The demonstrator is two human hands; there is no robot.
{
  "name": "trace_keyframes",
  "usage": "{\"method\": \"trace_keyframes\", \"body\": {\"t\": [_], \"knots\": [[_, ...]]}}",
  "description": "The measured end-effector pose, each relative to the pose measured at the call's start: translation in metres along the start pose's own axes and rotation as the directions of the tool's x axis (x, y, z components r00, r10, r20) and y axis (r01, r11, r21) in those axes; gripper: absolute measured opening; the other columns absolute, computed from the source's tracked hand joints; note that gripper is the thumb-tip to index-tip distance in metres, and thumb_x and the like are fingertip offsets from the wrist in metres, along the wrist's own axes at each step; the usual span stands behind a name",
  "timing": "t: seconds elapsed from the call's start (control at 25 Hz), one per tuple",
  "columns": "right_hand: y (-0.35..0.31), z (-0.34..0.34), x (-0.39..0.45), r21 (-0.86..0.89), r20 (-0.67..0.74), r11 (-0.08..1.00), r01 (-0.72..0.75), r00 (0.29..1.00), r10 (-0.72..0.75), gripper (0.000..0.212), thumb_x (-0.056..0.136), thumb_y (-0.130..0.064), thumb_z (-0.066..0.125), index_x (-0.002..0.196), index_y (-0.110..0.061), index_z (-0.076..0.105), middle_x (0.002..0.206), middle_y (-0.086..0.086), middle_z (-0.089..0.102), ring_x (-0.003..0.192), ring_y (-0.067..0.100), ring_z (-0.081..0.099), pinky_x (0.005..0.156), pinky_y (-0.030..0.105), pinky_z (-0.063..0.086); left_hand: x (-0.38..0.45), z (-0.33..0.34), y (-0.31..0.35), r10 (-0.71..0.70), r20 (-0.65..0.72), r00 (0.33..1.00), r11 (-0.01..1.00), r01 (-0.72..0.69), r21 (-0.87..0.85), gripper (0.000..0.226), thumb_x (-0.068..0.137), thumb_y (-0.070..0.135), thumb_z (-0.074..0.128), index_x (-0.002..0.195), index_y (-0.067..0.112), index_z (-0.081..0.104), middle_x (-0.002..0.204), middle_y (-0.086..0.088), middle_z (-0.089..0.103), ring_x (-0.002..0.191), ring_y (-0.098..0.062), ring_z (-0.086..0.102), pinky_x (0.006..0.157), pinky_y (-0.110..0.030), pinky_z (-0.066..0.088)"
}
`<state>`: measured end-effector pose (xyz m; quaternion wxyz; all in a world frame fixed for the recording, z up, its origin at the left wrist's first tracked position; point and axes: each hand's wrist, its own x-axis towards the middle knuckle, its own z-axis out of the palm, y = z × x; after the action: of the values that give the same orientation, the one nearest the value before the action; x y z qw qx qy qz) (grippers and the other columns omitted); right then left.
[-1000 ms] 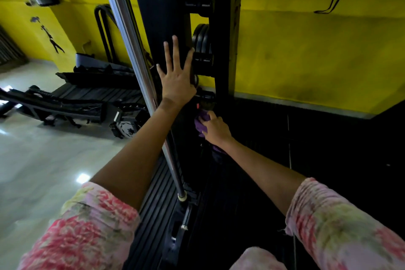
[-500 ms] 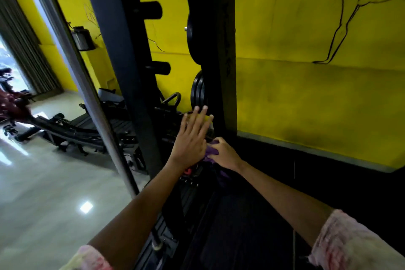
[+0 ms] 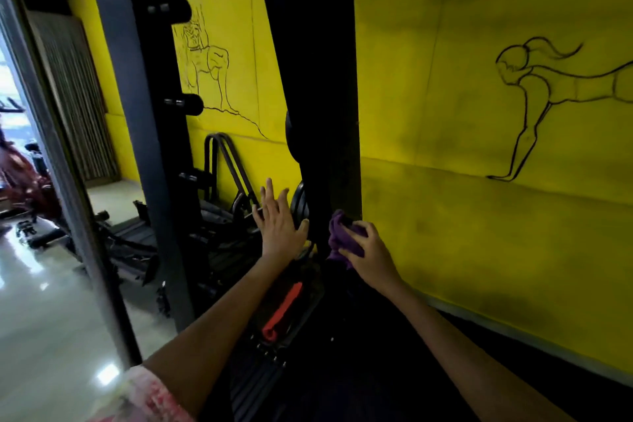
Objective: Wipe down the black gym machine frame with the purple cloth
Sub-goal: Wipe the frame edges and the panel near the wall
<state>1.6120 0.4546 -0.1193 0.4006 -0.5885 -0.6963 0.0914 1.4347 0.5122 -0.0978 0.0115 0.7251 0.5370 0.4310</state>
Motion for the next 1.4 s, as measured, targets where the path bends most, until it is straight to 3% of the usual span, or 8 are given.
{"method": "trace_keyframes", "body": {"t": [0.28, 0.48, 0.64, 0.76, 0.88, 1.16, 1.28, 1.4], "knots": [[-0.003, -0.057, 0.064, -0.093, -0.175, 0.979, 0.179, 0.965, -0.193, 0.049, 0.089, -0.021, 0.065, 0.136, -0.021, 0.051, 0.137, 0.006, 0.041, 0.125, 0.023, 0.044, 0.099, 0.028, 0.04, 0.078, 0.023, 0.029, 0.033, -0.067, 0.997, 0.999, -0.031, 0.026, 0.075, 0.09, 0.029, 0.06, 0.149, 0.009, 0.019, 0.158, -0.011, -0.016, 0.145, -0.027, -0.018, 0.114, -0.048, -0.012], [-0.016, -0.093, 0.15, -0.107, -0.228, 0.936, 0.335, 0.908, -0.351, 0.049, 0.088, -0.019, 0.066, 0.135, -0.021, 0.052, 0.138, 0.005, 0.04, 0.126, 0.021, 0.043, 0.097, 0.021, 0.039, 0.148, 0.039, 0.034, 0.137, -0.157, 0.978, 0.99, -0.141, -0.009, 0.078, 0.086, 0.026, 0.065, 0.148, 0.006, 0.022, 0.158, -0.01, -0.013, 0.142, -0.02, -0.021, 0.114, -0.051, -0.01], [-0.031, -0.116, 0.232, -0.13, -0.239, 0.887, 0.442, 0.855, -0.461, 0.05, 0.086, -0.017, 0.068, 0.134, -0.018, 0.053, 0.138, 0.008, 0.041, 0.124, 0.024, 0.046, 0.098, 0.034, 0.047, 0.218, 0.031, 0.033, 0.172, -0.267, 0.948, 0.985, -0.17, 0.033, 0.077, 0.084, 0.033, 0.058, 0.148, 0.007, 0.024, 0.158, -0.011, -0.011, 0.14, -0.016, -0.021, 0.112, -0.043, -0.018], [-0.047, -0.135, 0.301, -0.178, -0.241, 0.836, 0.52, 0.8, -0.549, 0.05, 0.086, -0.017, 0.069, 0.133, -0.019, 0.054, 0.14, 0.007, 0.04, 0.125, 0.023, 0.046, 0.099, 0.033, 0.046, 0.281, 0.014, 0.038, 0.166, -0.351, 0.922, 0.986, -0.158, 0.051, 0.076, 0.084, 0.028, 0.062, 0.147, 0.007, 0.026, 0.159, -0.012, -0.01, 0.141, -0.017, -0.018, 0.112, -0.043, -0.016], [-0.062, -0.151, 0.358, -0.306, -0.215, 0.75, 0.587, 0.725, -0.655, 0.053, 0.086, -0.018, 0.068, 0.136, -0.023, 0.051, 0.142, 0.007, 0.039, 0.127, 0.025, 0.043, 0.101, 0.033, 0.043, 0.331, -0.002, 0.043, 0.219, -0.445, 0.868, 0.975, -0.181, 0.127, 0.082, 0.076, 0.046, 0.046, 0.145, 0.005, 0.03, 0.159, -0.015, -0.004, 0.143, -0.02, -0.013, 0.113, -0.044, -0.013], [-0.082, -0.213, 0.47, -0.504, -0.153, 0.549, 0.667, 0.557, -0.817, 0.05, 0.089, -0.023, 0.063, 0.137, -0.025, 0.05, 0.142, 0.01, 0.038, 0.122, 0.032, 0.044, 0.097, 0.043, 0.044, 0.41, -0.043, 0.092, 0.405, -0.522, 0.751, 0.9, -0.229, 0.371, 0.078, 0.078, 0.04, 0.05, 0.146, 0.006, 0.032, 0.159, -0.015, 0.002, 0.146, -0.026, -0.006, 0.114, -0.042, -0.009], [-0.088, -0.243, 0.508, -0.529, -0.114, 0.468, 0.708, 0.487, -0.866, 0.049, 0.09, -0.024, 0.063, 0.137, -0.023, 0.05, 0.141, 0.013, 0.037, 0.119, 0.037, 0.044, 0.094, 0.049, 0.043, 0.438, -0.058, 0.117, 0.492, -0.524, 0.695, 0.82, -0.169, 0.546, 0.078, 0.078, 0.045, 0.046, 0.144, 0.005, 0.035, 0.158, -0.017, 0.01, 0.146, -0.032, 0.004, 0.114, -0.045, -0.004], [-0.084, -0.266, 0.54, -0.56, -0.095, 0.413, 0.718, 0.44, -0.893, 0.051, 0.089, -0.026, 0.062, 0.138, -0.024, 0.048, 0.139, 0.013, 0.037, 0.116, 0.037, 0.045, 0.094, 0.049, 0.044, 0.466, -0.066, 0.139, 0.475, -0.527, 0.705, 0.784, -0.067, 0.617, 0.083, 0.078, 0.051, 0.039, 0.146, 0.005, 0.032, 0.159, -0.015, 0.008, 0.147, -0.031, 0.004, 0.115, -0.048, -0.002]]}}
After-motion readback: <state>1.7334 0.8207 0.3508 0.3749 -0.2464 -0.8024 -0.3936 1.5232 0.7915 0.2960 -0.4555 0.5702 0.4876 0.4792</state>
